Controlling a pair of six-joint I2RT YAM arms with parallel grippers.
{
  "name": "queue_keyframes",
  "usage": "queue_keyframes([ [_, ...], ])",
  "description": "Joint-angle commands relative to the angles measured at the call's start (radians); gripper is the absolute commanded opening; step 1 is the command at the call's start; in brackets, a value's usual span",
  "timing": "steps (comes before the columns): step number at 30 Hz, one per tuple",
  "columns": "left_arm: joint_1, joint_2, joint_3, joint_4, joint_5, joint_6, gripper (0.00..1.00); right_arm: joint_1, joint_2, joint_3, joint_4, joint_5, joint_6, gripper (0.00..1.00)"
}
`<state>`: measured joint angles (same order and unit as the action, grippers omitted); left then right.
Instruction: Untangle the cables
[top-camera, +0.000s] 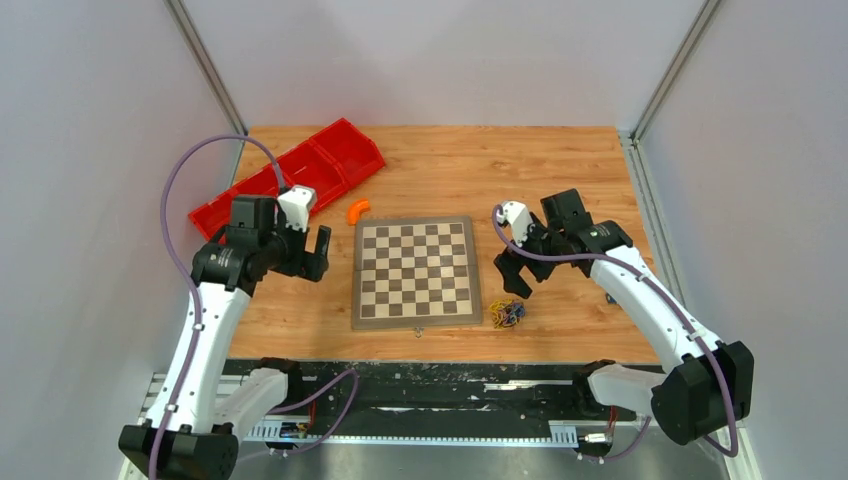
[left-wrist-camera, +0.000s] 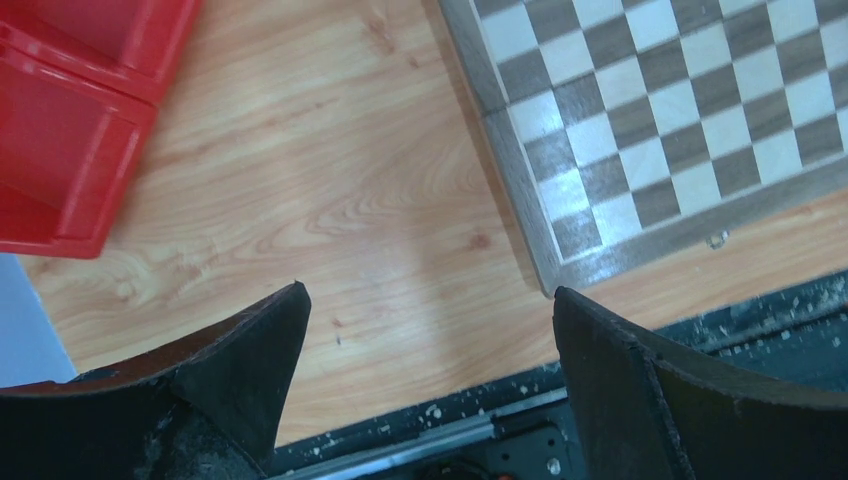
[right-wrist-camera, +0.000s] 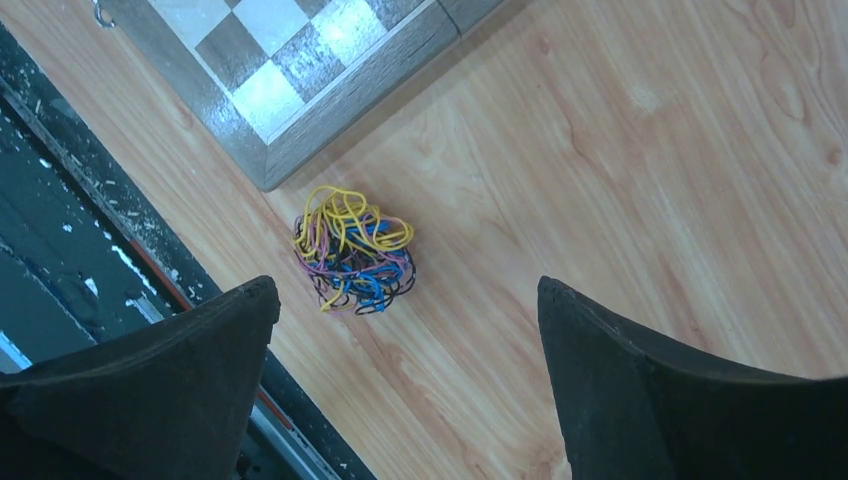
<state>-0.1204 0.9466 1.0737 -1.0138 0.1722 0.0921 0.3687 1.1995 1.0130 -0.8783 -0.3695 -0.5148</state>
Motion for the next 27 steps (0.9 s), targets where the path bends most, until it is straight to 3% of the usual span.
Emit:
queue_keyframes([
  [1, -0.001, -0.069, -0.01, 0.132, -0.081, -0.06, 1.0, -0.001, 0.001, 0.011, -0.076, -0.022, -0.081, 1.0],
  [7, -0.001, -0.084, -0.012, 0.127, 0.068, 0.111, 1.0, -0.001, 0.075, -0.044, -0.124, 0.005, -0.186, 1.0],
  [12, -0.001, -0.031, -0.002, 0.081, 0.195, 0.146, 1.0, -0.002, 0.177, -0.061, -0.108, 0.004, -0.224, 1.0],
  [18, 0.0, -0.058, -0.039, 0.151, 0.286, 0.143, 1.0, 0.011, 0.288, -0.081, -0.036, -0.025, -0.251, 0.98],
  [22, -0.001, -0.058, -0.043, 0.179, 0.333, 0.156, 1.0, 0.041, 0.376, -0.111, -0.002, -0.044, -0.262, 0.75],
  [23, -0.001, -0.055, -0.041, 0.183, 0.343, 0.169, 1.0, 0.045, 0.389, -0.116, 0.002, -0.046, -0.265, 0.64],
  [26, -0.001, -0.052, -0.036, 0.192, 0.408, 0.204, 1.0, 0.04, 0.391, -0.096, -0.01, -0.06, -0.269, 0.11],
  [27, -0.001, -0.051, -0.034, 0.198, 0.424, 0.21, 1.0, 0.034, 0.37, -0.071, -0.022, -0.076, -0.265, 0.02],
])
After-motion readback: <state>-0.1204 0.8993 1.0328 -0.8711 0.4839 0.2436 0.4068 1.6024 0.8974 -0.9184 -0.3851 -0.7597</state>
